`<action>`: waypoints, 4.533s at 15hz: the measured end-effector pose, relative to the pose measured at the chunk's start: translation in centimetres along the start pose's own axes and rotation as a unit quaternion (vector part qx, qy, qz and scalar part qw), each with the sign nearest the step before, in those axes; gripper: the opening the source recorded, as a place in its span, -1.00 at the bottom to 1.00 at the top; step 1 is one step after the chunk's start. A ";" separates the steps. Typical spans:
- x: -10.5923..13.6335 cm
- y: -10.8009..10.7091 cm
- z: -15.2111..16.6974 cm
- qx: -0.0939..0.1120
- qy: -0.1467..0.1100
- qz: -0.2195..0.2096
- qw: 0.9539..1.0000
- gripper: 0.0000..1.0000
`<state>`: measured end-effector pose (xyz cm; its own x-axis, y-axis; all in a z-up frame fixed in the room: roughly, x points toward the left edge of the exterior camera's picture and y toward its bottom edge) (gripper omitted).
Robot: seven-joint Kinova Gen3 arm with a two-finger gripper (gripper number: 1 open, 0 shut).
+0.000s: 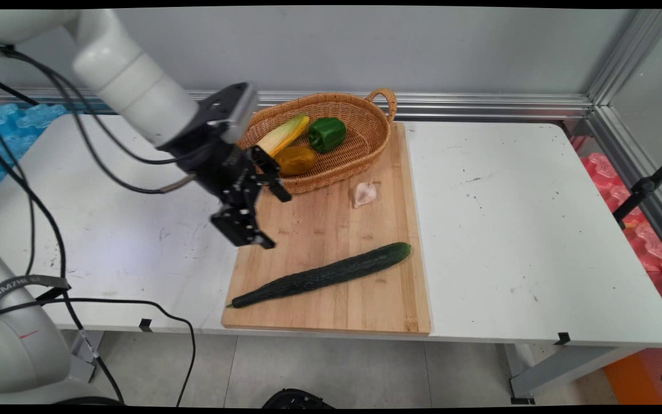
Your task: Pick up the cucumber from the cutting board, then place the picked object in the vegetable basket
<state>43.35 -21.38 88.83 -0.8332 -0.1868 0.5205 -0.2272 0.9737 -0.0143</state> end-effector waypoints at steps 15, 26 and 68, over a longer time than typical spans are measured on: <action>6.1 1.2 11.0 0.051 -0.103 -0.153 0.982 1.00; 7.2 2.1 14.7 0.065 -0.153 -0.180 0.969 1.00; 11.0 -16.2 5.3 0.203 -0.092 -0.143 0.964 -1.00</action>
<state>35.19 -39.89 90.26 -0.7737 -0.4975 0.3922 -0.6093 0.7540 -0.2455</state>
